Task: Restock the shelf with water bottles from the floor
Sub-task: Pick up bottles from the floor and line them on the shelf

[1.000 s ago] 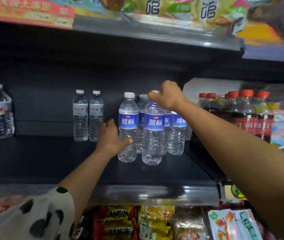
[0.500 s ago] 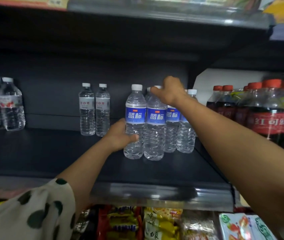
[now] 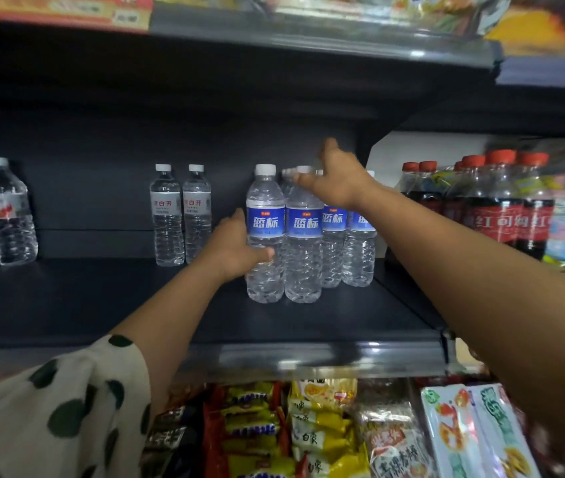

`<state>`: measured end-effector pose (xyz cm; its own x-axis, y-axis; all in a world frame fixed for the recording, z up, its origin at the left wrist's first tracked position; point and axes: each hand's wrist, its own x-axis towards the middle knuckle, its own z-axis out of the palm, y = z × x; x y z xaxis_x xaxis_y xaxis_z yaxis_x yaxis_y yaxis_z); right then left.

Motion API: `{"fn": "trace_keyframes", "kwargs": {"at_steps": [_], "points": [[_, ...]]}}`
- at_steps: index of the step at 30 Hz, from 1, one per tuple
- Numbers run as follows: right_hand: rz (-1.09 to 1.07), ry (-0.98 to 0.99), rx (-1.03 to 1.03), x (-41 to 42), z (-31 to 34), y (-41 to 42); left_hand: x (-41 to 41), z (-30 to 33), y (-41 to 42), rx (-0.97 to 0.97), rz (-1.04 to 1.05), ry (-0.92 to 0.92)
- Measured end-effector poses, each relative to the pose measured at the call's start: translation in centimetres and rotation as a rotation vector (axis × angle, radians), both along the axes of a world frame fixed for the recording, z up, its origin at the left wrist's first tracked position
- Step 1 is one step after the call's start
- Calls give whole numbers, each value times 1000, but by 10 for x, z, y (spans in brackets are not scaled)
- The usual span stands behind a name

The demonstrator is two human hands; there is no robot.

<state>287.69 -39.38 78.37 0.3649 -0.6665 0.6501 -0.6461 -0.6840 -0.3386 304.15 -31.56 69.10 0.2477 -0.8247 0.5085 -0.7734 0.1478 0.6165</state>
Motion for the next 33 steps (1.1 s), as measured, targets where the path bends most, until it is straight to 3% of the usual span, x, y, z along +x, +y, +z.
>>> {"fn": "trace_keyframes", "kwargs": {"at_steps": [8, 15, 22, 33], "points": [[-229, 316, -91, -36, -76, 110, -18, -25, 72, -56, -68, -310], [-315, 483, 65, -60, -213, 201, -57, -127, 141, 76, -324, -508], [-294, 592, 470, -86, -406, 239, -90, -317, 162, 488, -562, -548], [-193, 630, 1019, -93, -788, 272, -73, -683, 191, 997, -550, -421]]}}
